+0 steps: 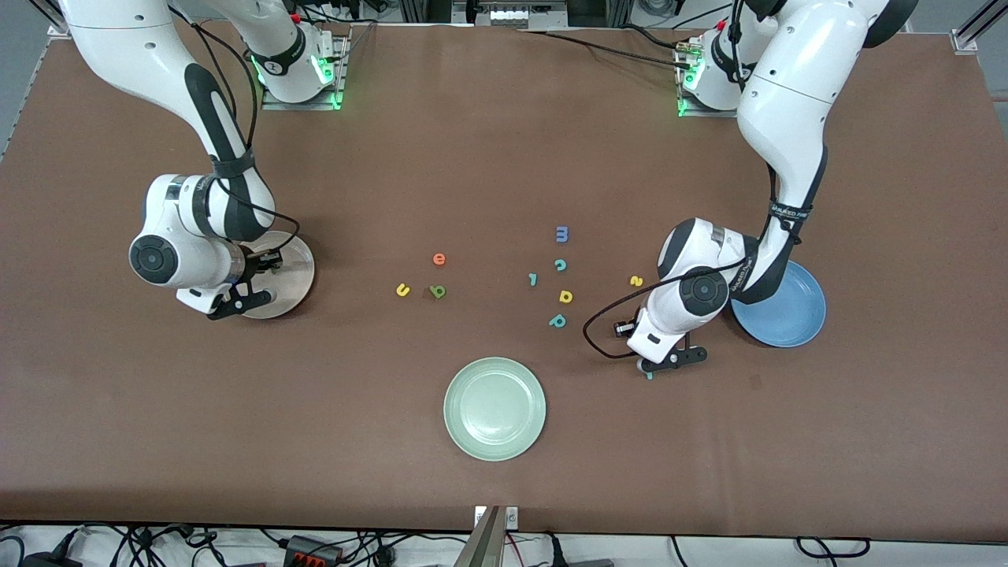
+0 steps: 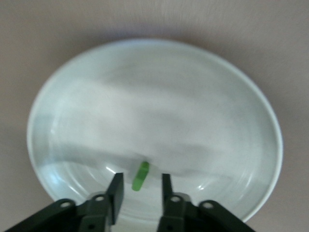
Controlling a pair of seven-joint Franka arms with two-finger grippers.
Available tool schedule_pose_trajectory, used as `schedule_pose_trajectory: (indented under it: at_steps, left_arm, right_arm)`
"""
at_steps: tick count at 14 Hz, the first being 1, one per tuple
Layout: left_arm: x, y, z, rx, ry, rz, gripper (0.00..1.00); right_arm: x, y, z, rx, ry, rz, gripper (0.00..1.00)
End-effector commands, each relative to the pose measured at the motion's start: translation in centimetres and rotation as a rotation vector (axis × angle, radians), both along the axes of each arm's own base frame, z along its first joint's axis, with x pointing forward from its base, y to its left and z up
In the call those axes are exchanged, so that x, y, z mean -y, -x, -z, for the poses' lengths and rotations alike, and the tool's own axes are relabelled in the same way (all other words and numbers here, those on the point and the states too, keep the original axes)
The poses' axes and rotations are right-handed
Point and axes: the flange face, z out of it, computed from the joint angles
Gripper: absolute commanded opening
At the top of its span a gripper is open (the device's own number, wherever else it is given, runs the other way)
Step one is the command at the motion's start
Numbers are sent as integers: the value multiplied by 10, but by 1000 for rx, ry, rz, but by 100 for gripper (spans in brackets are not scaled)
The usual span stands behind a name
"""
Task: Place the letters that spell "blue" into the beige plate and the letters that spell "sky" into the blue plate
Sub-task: 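Grasp the green q while the left gripper places the k on the plate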
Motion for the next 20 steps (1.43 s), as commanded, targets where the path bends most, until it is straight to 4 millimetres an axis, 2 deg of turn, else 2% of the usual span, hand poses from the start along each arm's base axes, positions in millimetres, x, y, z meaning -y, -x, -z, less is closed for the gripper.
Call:
schedule_pose_trajectory:
  at_steps: [1,2,3,4,6,9,11,12,13,14,16,17,18,20]
  left_arm:
    - [5,2,10,-22,-5,1,36]
    - [7,2,8,-19,-3,1,31]
    - [6,1,7,-18,-3,4,26]
    - [5,1,5,-19,-3,6,17]
    - [-1,-1,-4,-41,-17,5,11]
    - [-10,-14,-45,-74,-75,62,10]
    - [-32,-22,-76,-120,-134,131,10]
    - [-44,-22,-85,-140,-137,149,12]
    - [-61,-23,-94,-156,-136,174,12]
    - [-92,-26,-97,-188,-128,202,12]
    - [-160,-29,-97,-212,-87,242,16]
    - [-180,-24,-90,-231,-73,252,16]
    - [-190,-19,-83,-250,-67,259,16]
    - [-223,-4,-69,-284,-51,248,16]
  right_arm:
    - [-62,-21,-71,-4,19,86,100]
    - [-89,-28,-83,21,21,97,100]
    - [-112,-32,-86,45,15,113,100]
    - [-142,-33,-85,73,-13,146,100]
    - [-178,-33,-68,110,-39,197,100]
    - [-233,-26,-44,186,-46,124,100]
    - [-293,-19,-34,216,-50,10,100]
    - [-320,-15,-32,226,-55,-26,100]
    - [-331,-14,-30,232,-59,-54,100]
    - [-333,-14,-25,231,-55,-60,100]
    - [-339,-11,-14,240,-62,-148,87]
    - [-339,-13,-12,260,-73,-167,84]
    - [-341,-15,-8,279,-77,-171,83]
    - [-347,-10,7,277,-73,-180,76]
